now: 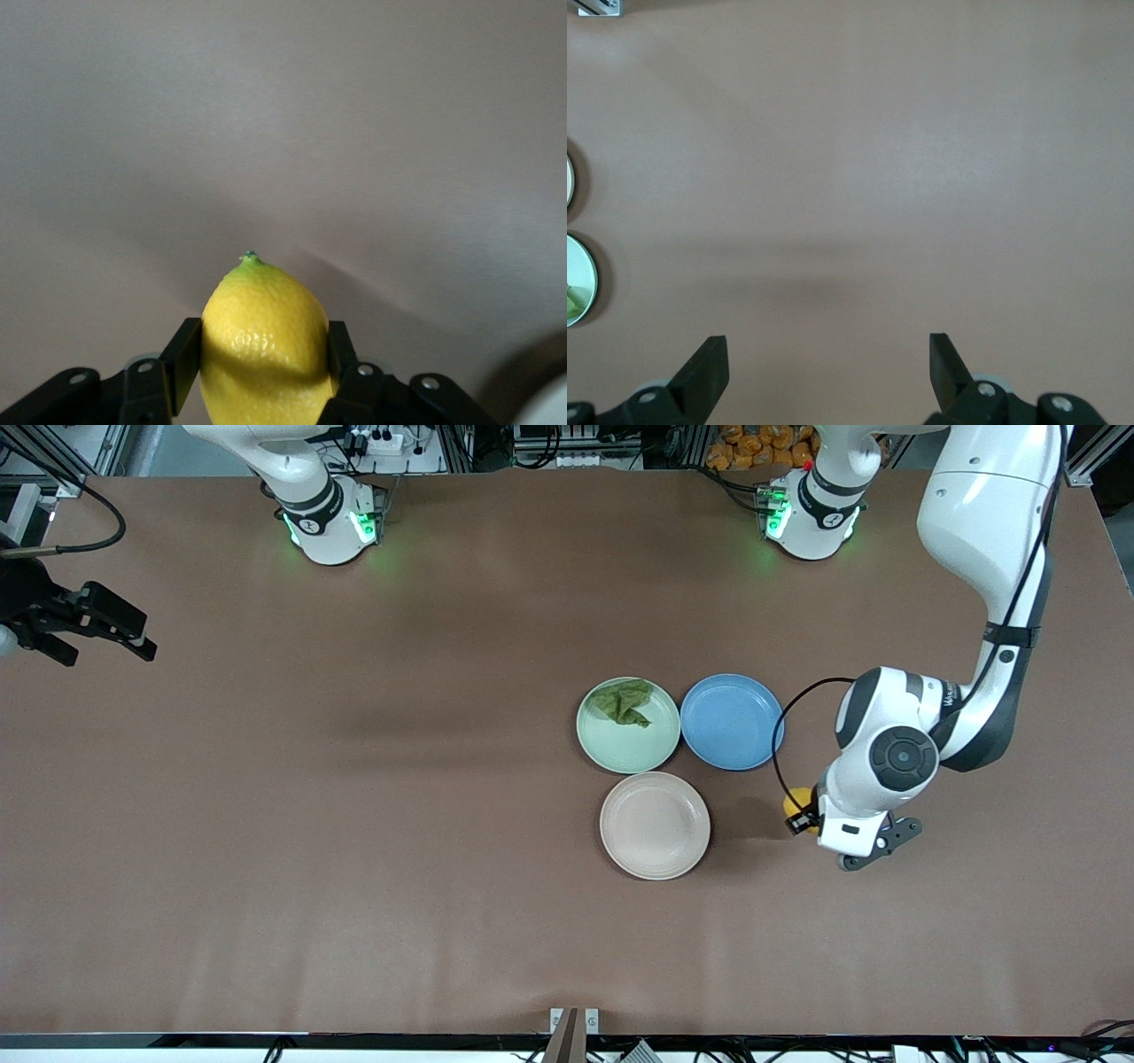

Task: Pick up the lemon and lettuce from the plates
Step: 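Lift the lemon with the left gripper and carry it off the plate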

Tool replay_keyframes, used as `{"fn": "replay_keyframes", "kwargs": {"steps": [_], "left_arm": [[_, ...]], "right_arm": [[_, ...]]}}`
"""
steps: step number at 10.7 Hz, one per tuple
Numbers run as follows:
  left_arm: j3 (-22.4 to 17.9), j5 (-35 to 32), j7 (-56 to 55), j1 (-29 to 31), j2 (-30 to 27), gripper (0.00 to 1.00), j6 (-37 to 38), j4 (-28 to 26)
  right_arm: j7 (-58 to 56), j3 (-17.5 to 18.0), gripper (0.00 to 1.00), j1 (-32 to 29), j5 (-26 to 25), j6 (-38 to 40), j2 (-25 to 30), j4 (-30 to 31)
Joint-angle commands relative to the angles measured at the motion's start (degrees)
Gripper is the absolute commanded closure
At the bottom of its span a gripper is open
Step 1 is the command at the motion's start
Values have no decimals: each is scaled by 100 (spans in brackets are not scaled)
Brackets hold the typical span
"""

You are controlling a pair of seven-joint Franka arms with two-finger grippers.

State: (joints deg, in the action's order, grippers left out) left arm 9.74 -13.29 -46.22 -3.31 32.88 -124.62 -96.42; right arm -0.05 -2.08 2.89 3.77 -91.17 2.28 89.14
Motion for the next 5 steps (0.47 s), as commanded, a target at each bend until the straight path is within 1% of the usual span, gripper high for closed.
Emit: {"fn": "replay_keyframes", "kwargs": {"steps": [1,2,3,4,5], "left_arm": [[37,-42,603,347,-159,100,7,-228],[45,-42,823,540,-150,100,7,-228],[46,-42,1034,681,-107,100,7,-228],[37,-42,1158,700,-63,100,7,-228],[45,-42,1177,718,-10,54,7,-211]], "right_arm": [[-4,-4,0,9,107,20,36,7],[5,5,0,18,107,3,27,7],[14,5,0,157,107,-15,27,-10],[110,5,0,342,98,-32,27,-10],[563,5,0,604,98,-50,-43,-10]]}}
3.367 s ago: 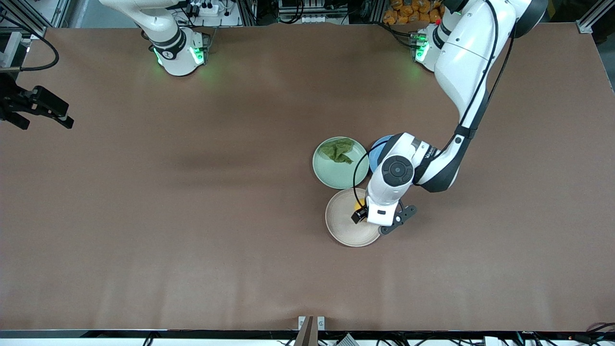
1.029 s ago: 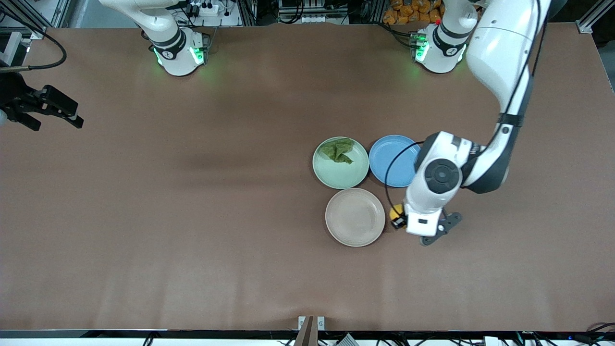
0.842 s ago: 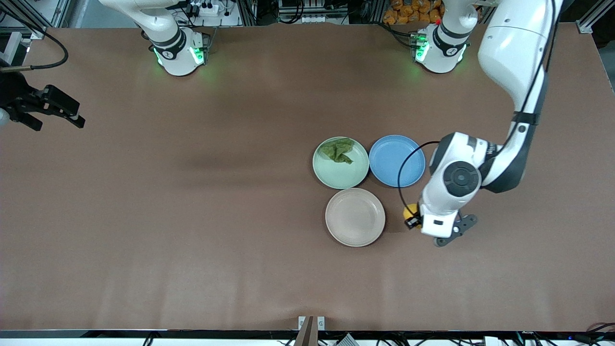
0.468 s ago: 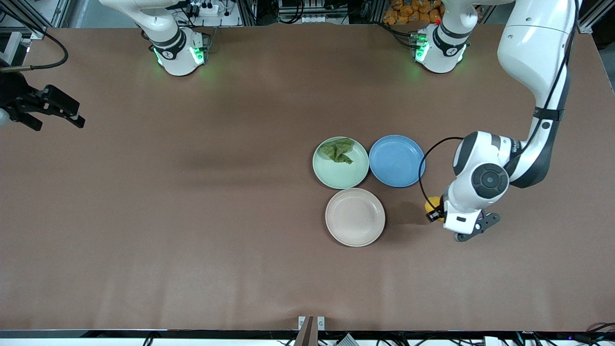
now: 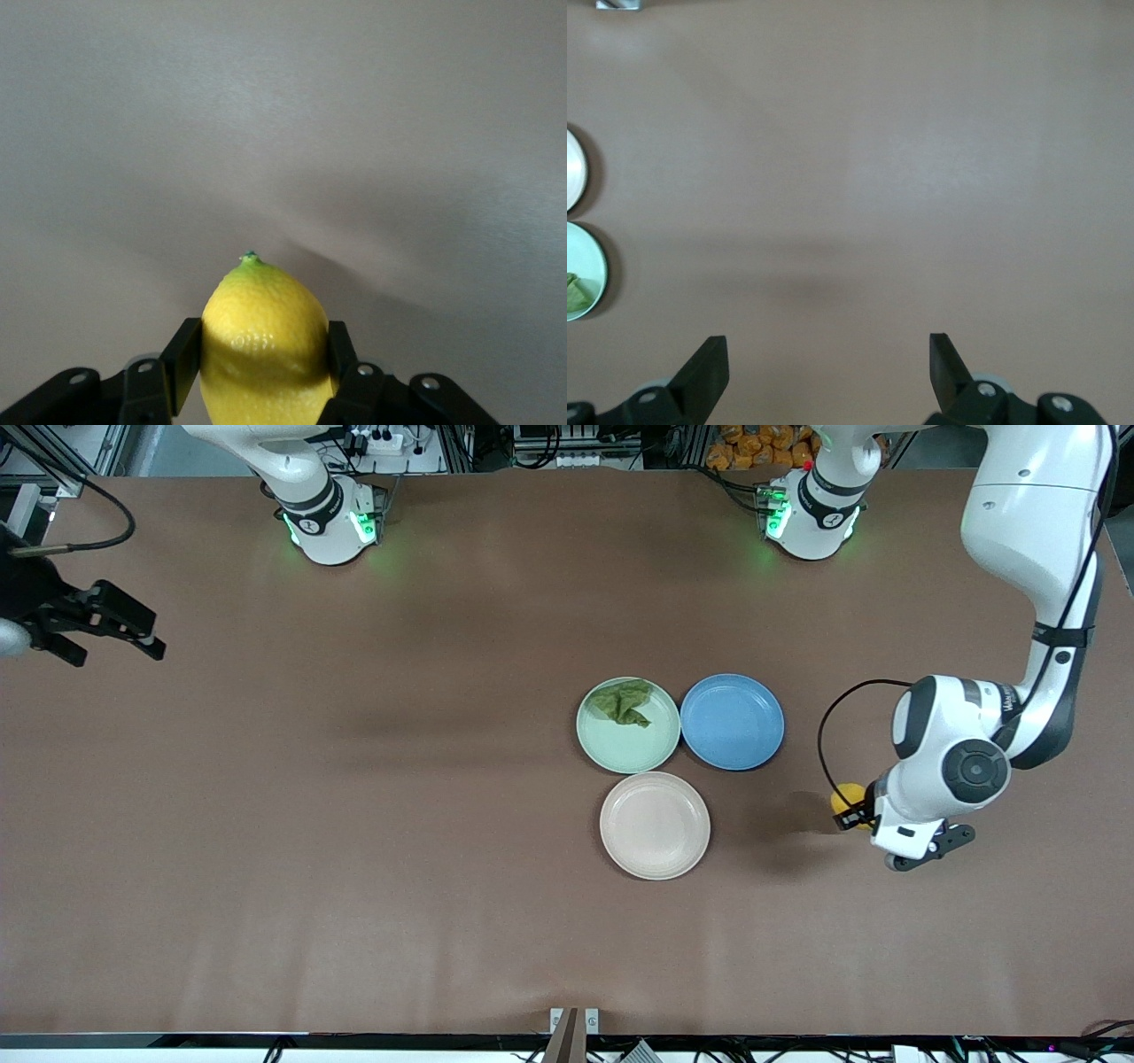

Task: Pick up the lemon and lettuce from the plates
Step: 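Lift the lemon with the left gripper and carry it off the plate, then set the lemon on the table while the right gripper reaches the lettuce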

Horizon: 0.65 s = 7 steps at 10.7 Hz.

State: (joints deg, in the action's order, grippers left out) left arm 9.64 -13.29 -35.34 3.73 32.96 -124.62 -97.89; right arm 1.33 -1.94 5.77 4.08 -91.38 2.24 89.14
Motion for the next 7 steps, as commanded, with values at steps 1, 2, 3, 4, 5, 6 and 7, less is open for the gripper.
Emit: {"fn": "replay_keyframes", "kwargs": {"steps": [1,2,3,4,5,6,7], "left_arm": [[47,-60,97,-13,52,1,8,-55],[56,-68,97,-13,52,0,-1,-55],[56,-69,97,-13,52,0,-1,-55],[56,-69,97,-13,44,0,-1,-55],[65,-69,97,-13,44,0,-1,-63],[73,-51,97,-13,18,0,-1,-72],[152,-42,97,4,-26,0,-1,-125]], "right_arm": [[1013,-9,0,685,23,-160,-153,-19],[1462,-9,0,1080,23,-370,-354,-11],[1867,-9,0,1493,23,-633,-626,-19],[2515,-9,0,1941,14,-1045,-968,-19],[3252,-17,0,2372,-21,-1475,-1311,-37],[3791,-9,0,2637,-30,-1897,-1645,-46],[4240,-17,0,2944,-39,-2293,-1961,-46]]}}
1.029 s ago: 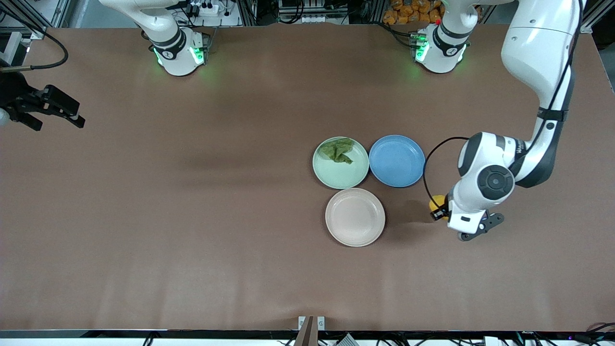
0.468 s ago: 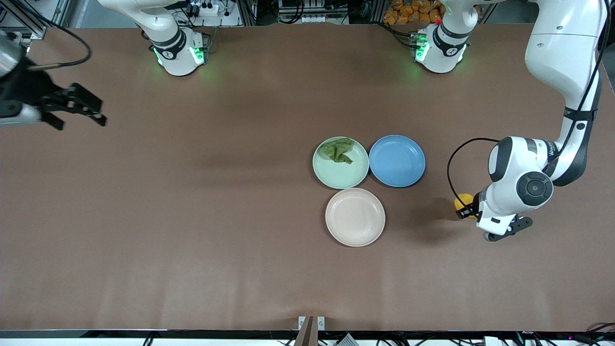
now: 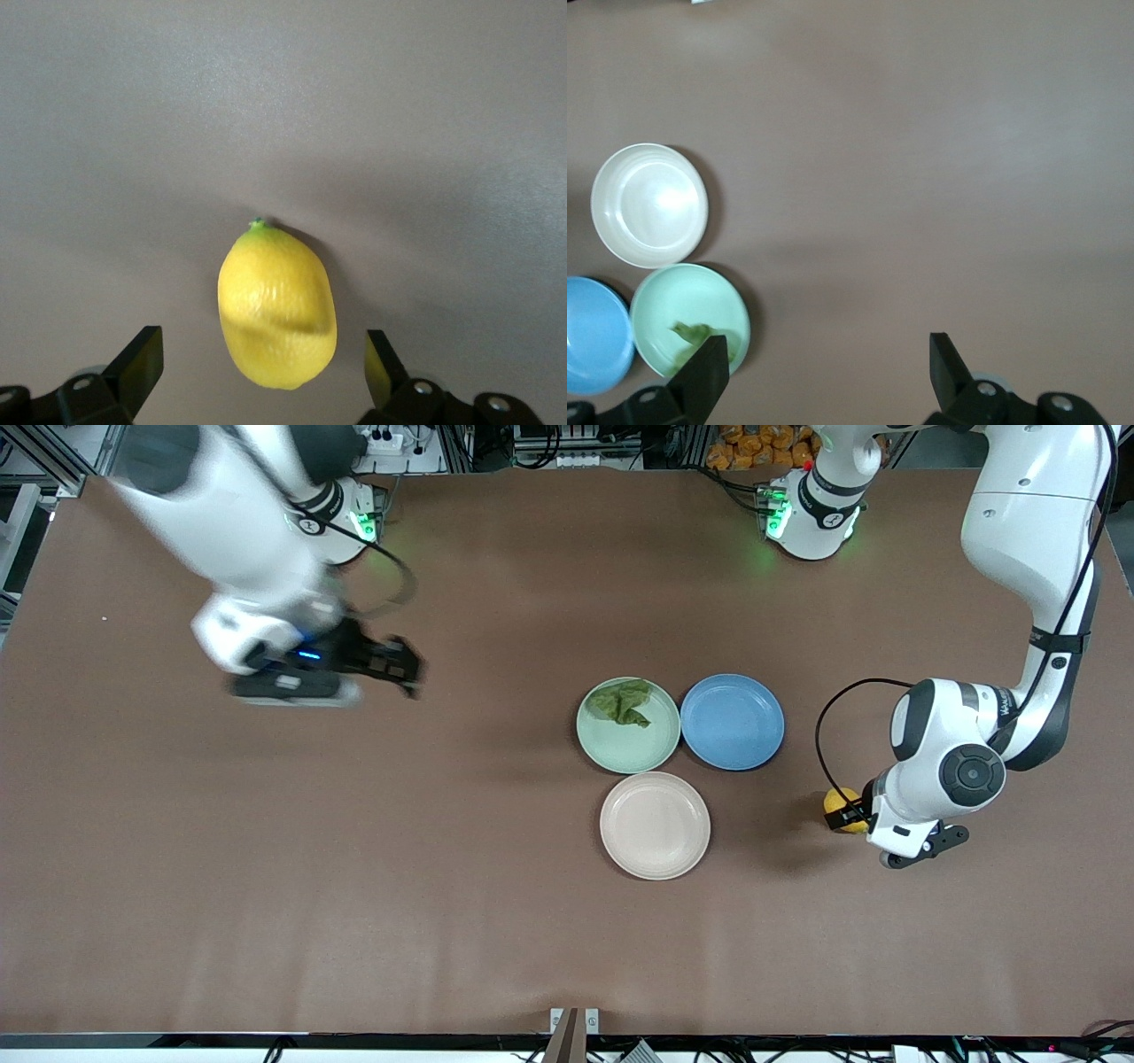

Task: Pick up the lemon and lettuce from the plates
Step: 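Set the lemon on the table while the right gripper reaches the lettuce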

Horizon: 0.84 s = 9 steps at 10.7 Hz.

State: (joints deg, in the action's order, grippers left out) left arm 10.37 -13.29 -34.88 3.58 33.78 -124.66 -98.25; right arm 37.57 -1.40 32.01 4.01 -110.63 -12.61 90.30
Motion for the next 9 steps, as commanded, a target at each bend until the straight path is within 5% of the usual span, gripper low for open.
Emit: {"fn": "replay_keyframes", "kwargs": {"steps": [1,7,9], "left_arm": [[192,-25,52,89,-187,0,-15,-184],[2176,563,-62,1801,-1031,0,-191,-1107],[2364,626,-167,1892,-1067,0,-191,-1030]], "right_arm": [[1037,-71,0,620,-153,-676,-819,-205],[3212,-89,0,2070,-568,-2064,-3113,-1278],[3265,-106,0,2344,-769,-2191,-3562,-1523]]}}
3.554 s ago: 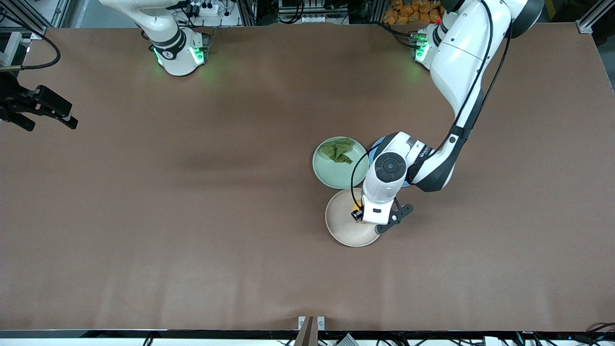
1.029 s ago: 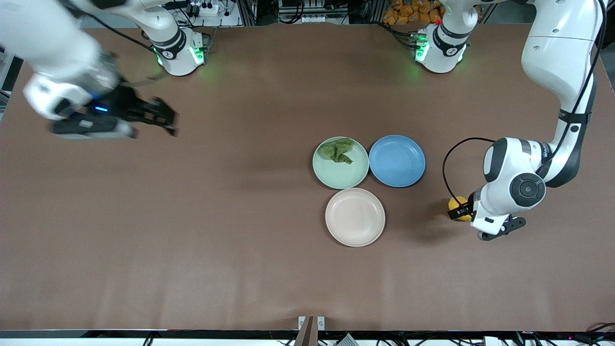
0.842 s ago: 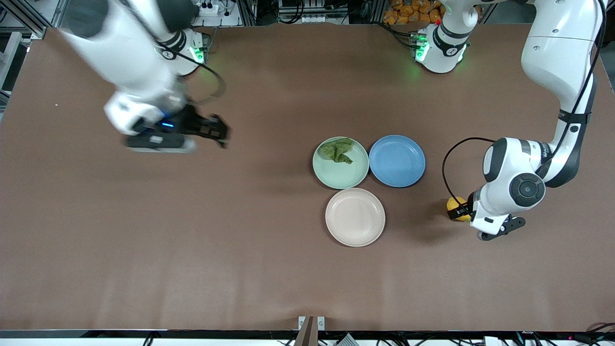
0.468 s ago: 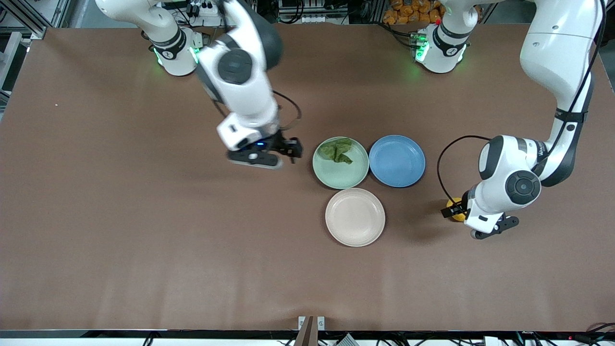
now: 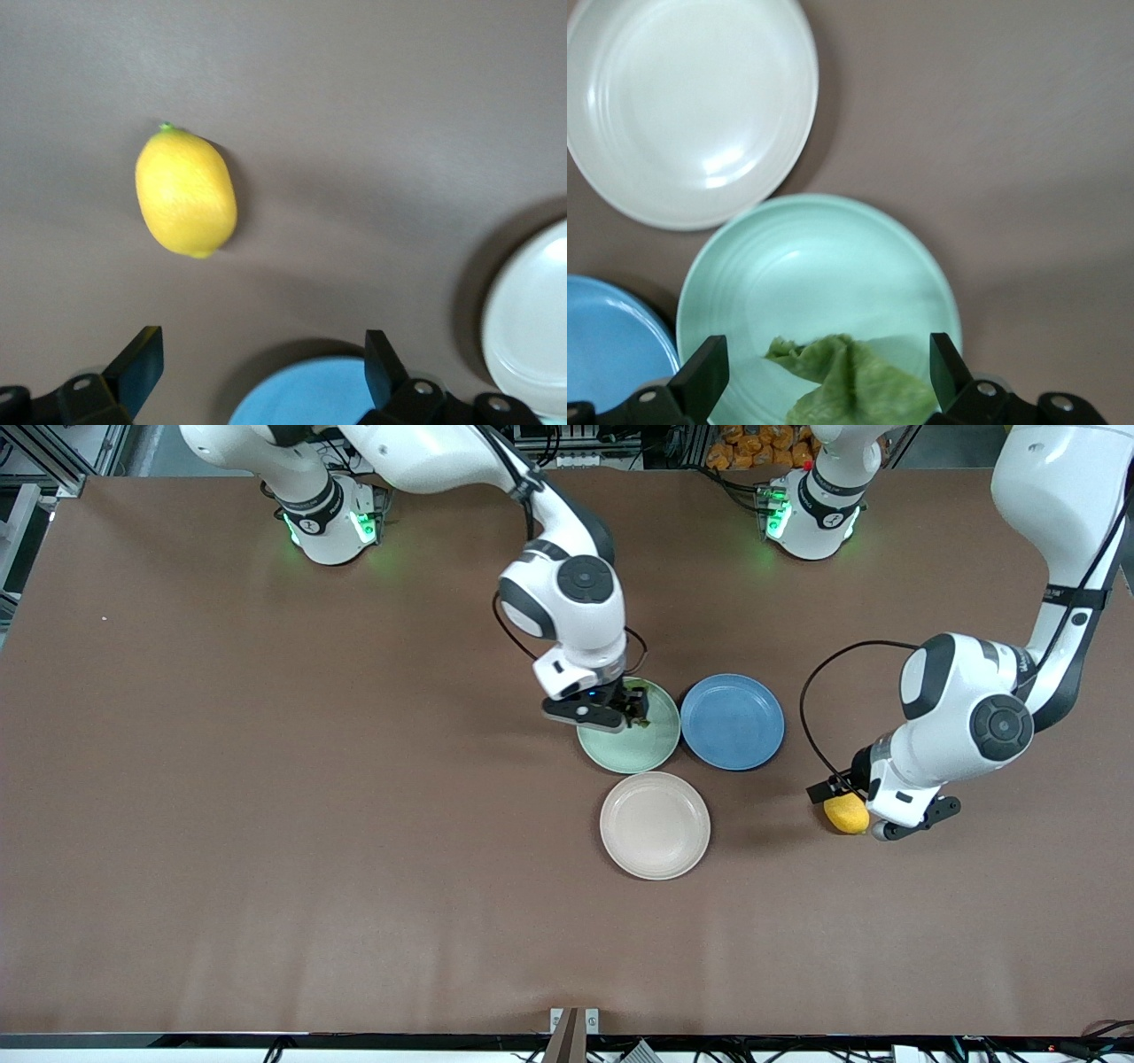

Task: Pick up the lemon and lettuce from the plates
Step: 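Set the lemon on the table while the right gripper reaches the lettuce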

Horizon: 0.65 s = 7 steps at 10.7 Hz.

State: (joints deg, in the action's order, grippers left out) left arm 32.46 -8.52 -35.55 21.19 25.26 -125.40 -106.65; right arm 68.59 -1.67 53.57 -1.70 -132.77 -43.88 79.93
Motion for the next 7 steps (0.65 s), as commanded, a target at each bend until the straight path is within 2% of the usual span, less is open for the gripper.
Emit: {"fn": "replay_keyframes", "kwargs": {"steps": [1,5,7], "left_arm": [[138,148,-110,140,-215,0,-116,-41],[120,43,-22,613,-214,0,-107,469],[120,34,345,1043,-224,0,-99,619]], "right_arm": [[181,-80,0,267,-225,15,-672,-653],[216,-88,0,549,-305,85,-885,-743],[461,-80,3,576,-628,85,-1016,-734]]}}
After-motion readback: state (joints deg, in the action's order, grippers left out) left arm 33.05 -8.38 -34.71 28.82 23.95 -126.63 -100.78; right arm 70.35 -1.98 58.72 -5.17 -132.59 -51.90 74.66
